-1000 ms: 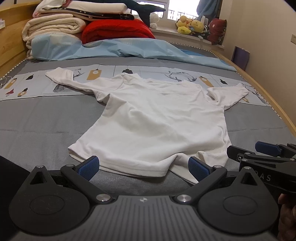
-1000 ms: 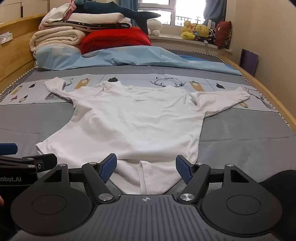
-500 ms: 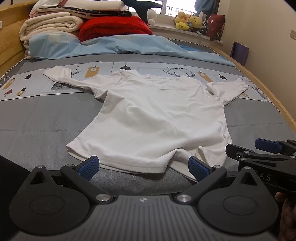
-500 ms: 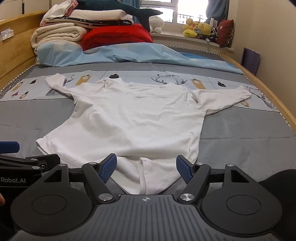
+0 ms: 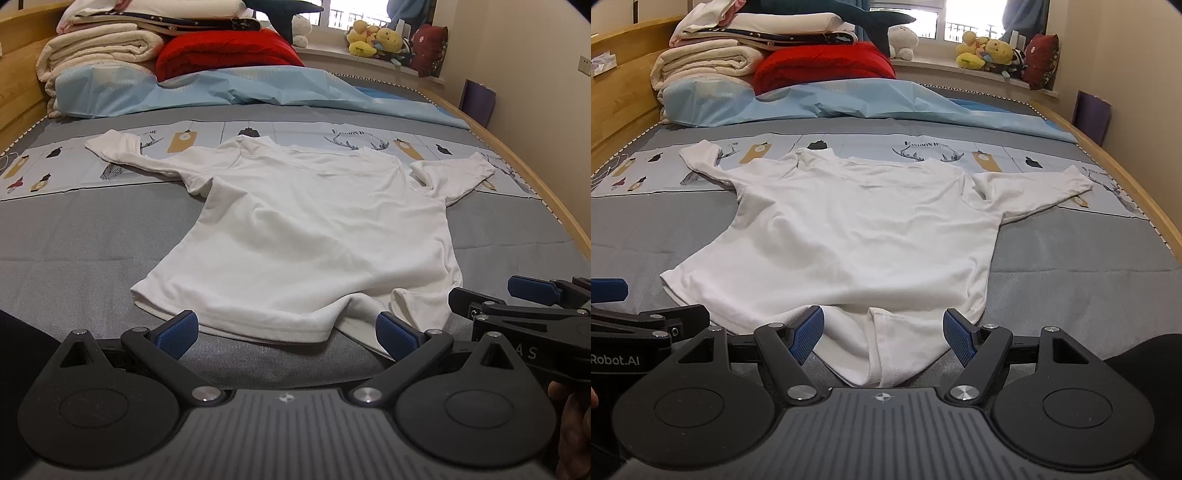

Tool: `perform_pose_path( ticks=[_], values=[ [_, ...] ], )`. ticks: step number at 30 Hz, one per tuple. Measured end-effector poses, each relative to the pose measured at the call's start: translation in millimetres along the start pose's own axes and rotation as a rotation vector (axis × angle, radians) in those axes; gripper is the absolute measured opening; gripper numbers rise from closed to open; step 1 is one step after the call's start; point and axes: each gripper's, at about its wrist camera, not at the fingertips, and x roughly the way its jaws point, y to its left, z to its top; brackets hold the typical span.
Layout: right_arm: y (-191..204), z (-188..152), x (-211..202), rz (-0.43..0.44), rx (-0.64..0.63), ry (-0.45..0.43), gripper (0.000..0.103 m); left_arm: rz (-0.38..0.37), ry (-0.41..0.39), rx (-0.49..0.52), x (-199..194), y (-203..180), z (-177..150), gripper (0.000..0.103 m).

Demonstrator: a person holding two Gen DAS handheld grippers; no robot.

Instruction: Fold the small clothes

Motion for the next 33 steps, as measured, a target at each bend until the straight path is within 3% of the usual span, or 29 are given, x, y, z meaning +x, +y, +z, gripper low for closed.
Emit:
perform_pose_path(
  ticks=[33],
  values=[
    [-0.3,-0.7,0.7,0.0,0.004,0.005,0.075,0.001,0.002,0.001,0.3,0.0,0.2,0.102]
  ],
)
